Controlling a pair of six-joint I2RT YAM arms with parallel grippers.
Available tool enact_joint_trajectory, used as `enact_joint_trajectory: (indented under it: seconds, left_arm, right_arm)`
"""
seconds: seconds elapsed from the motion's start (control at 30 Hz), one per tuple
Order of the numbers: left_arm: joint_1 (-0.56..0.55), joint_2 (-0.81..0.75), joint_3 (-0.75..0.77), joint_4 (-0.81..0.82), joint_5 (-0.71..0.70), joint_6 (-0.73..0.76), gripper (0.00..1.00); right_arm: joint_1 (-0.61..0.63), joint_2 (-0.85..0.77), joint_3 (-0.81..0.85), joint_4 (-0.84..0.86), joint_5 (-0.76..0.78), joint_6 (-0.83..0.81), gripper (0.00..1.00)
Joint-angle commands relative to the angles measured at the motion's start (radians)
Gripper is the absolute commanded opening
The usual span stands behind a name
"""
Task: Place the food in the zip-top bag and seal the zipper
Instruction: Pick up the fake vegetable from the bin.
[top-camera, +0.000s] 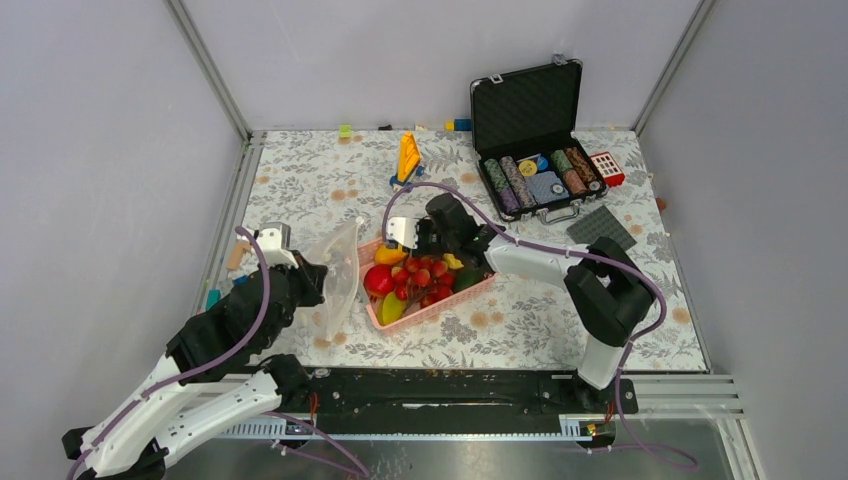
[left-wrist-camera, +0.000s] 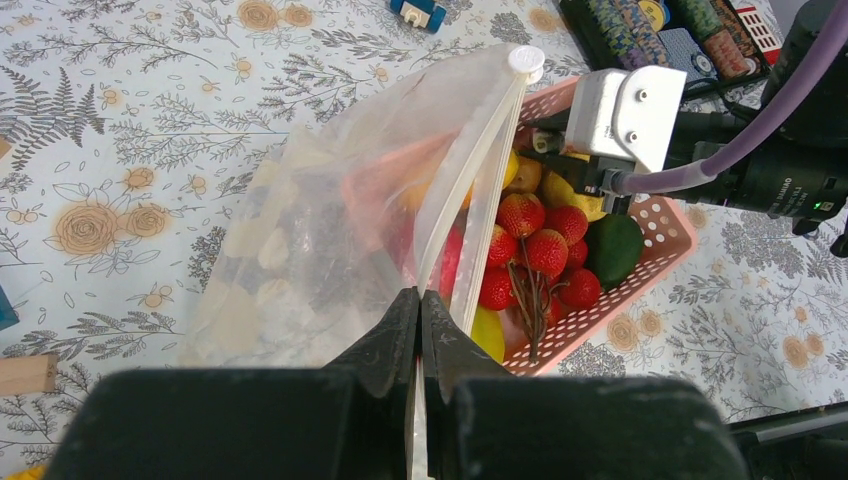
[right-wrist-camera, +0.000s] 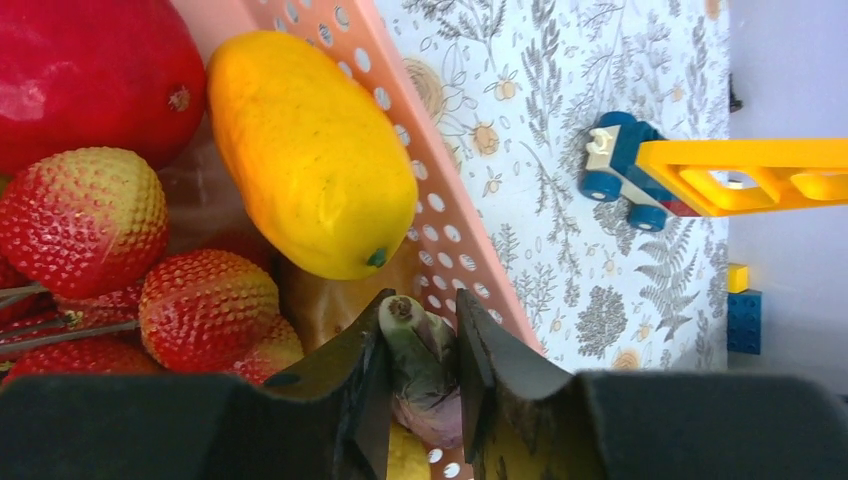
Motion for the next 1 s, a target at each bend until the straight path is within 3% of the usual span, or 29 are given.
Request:
enact_joint_trajectory:
  seconds: [0.0,0.23,0.63,0.77,0.97]
  left_arm:
    - [0.003,0.001,-0.002,0.051,0.018,0.017,0.0]
    - [0.003,0.017,0.005,0.084,0.044,0.04,0.0]
    - [0.003,0.134,0.057,0.076,0.055,0.027,0.0]
    - [0.004,0.11,0.054,0.077,0.053,0.021,0.0]
    - [0.007,0.033,0.043,0.081,0.041,0.012,0.0]
  right_arm:
    - [0.001,-0.051,-0.006,0.009,0.002,0.022,0.23]
    - [0.001,-0.12,-0.026,0.014,0.009,0.051,0.07]
    - [0.003,-0.45,-0.24,0.307,-0.039,0.249,0.01]
    - [0.003,-0.562,-0.297,0.438,-0.091,0.425,0.0]
    - [0.007,-0.629,-0.282,0.58,-0.171,0.871,0.0]
